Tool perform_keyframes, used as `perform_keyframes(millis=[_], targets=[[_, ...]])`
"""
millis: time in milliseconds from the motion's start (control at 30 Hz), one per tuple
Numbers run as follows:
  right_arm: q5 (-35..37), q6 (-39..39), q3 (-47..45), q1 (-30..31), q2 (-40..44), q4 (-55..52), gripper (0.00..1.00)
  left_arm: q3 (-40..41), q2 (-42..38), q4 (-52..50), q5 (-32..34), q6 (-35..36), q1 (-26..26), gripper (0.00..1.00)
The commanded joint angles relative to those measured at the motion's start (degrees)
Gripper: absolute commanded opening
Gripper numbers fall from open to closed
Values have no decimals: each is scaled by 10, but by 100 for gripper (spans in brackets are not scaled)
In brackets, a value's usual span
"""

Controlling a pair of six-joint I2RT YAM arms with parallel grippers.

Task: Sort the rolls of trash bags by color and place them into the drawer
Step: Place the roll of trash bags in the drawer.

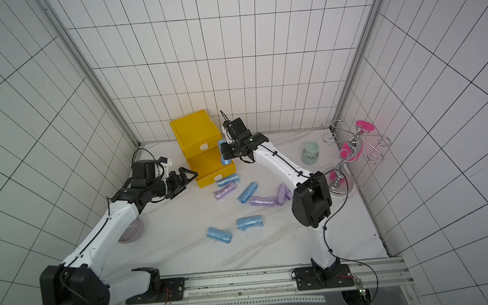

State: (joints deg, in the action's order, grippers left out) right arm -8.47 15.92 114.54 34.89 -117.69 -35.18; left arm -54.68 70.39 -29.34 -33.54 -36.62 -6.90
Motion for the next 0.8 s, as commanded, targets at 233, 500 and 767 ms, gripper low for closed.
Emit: perform_keyframes(millis=[233,500,767], targets=[[13,-45,151,0,-102,-92,0,23,-20,1,-25,17,19,99],[39,-46,158,1,-114,-111,8,27,-26,-4,-30,18,28,99],[48,-43,162,1,-104,-110,46,35,-41,-11,-29,17,29,99]])
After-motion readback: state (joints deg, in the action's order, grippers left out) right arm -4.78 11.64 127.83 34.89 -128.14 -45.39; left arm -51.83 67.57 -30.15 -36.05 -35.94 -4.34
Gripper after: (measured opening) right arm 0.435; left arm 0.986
